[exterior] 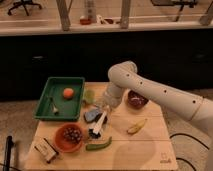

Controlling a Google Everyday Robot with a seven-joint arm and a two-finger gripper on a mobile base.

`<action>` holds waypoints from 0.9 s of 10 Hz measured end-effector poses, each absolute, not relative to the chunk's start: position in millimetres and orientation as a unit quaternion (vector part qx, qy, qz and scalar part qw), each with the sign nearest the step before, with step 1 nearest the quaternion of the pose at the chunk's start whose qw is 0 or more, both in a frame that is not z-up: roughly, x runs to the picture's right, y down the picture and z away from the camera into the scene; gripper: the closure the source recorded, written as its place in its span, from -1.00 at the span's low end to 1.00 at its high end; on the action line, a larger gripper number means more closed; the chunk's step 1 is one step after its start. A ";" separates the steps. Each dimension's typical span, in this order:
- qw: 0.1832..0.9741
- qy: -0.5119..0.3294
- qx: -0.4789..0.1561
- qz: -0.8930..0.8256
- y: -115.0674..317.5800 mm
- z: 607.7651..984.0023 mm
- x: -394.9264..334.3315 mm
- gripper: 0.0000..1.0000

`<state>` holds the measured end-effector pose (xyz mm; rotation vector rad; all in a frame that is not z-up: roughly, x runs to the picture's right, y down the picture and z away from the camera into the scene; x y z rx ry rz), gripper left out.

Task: Place brush in metal cup

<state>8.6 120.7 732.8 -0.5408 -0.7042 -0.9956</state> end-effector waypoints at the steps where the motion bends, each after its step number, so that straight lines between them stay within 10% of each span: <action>1: 0.785 -0.325 -0.253 -0.463 120.9 735.0 6.2 1.00; 9: 0.774 -0.312 -0.282 -0.473 125.7 762.2 -4.3 1.00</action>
